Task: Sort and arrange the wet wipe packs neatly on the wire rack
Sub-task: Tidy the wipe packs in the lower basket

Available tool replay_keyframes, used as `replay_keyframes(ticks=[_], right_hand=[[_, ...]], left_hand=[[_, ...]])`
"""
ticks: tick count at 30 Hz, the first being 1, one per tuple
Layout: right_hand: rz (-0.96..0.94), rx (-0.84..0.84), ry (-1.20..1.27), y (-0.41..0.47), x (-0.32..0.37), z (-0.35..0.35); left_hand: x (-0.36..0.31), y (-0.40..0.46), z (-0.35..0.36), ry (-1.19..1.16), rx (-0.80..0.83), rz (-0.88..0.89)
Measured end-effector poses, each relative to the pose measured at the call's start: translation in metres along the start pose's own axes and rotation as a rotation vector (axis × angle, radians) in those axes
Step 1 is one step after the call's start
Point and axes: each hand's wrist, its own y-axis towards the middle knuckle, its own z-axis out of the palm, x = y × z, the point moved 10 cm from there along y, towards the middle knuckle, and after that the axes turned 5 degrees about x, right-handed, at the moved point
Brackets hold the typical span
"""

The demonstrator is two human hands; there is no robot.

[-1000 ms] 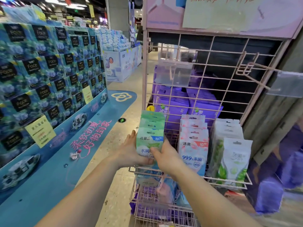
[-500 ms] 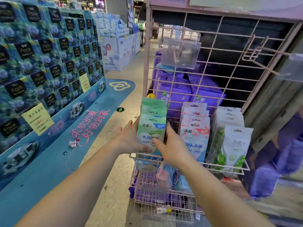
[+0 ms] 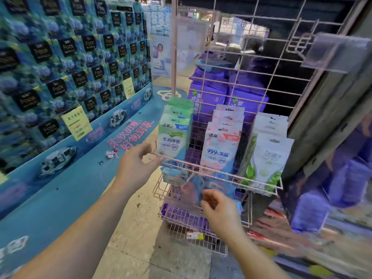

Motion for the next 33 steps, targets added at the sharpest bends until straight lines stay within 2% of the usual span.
replay_keyframes(ticks=[3,5,8,9,13,16,19,21,23,25,27,30,32,33], right_hand=[[0.093,0.071,-0.07,-0.004,-0.043,0.005],[0.131,0.077,-0.034,-0.007,-0.058,0.005],[0.161,0.045,-0.03,-0.004,-0.072,0.0],[0.168,0.022,-0.044,-0.001,-0.075,-0.003],[0.245,-0.094,-0.047,0.011,-0.086,-0.011],[0.292,-0.188,-0.014,0.02,-0.084,0.0],[0.322,-0.196,-0.004,0.029,-0.074,0.019],[0.307,-0.189,-0.047,0.038,-0.066,0.025],[0.256,-0.223,-0.069,0.046,-0.058,0.026],[0.206,-0.27,-0.009,0.057,-0.057,0.022],[0.233,-0.317,-0.003,0.067,-0.063,0.022],[0.309,-0.217,-0.265,0.083,-0.063,0.035],[0.35,-0.131,-0.396,0.089,-0.062,0.04],[0.374,-0.107,-0.417,0.089,-0.063,0.04]], left_hand=[[0.005,-0.04,0.002,0.06,-0.086,-0.01],[0.015,-0.053,0.024,0.059,0.023,-0.047],[0.034,-0.062,0.075,0.049,0.308,-0.087],[0.039,-0.059,0.088,0.056,0.352,-0.079],[0.052,-0.03,0.124,-0.007,0.42,-0.031],[0.066,-0.002,0.15,0.038,0.515,0.012],[0.08,0.006,0.176,0.041,0.638,-0.048],[0.081,0.007,0.188,0.016,0.664,-0.051],[0.085,0.009,0.204,-0.008,0.698,0.002],[0.091,0.002,0.225,0.016,0.813,0.101],[0.088,-0.008,0.23,0.09,0.896,0.228],[0.083,-0.002,0.213,0.054,0.837,0.277],[0.079,0.022,0.186,-0.01,0.633,0.257],[0.08,0.037,0.17,0.043,0.497,0.262]])
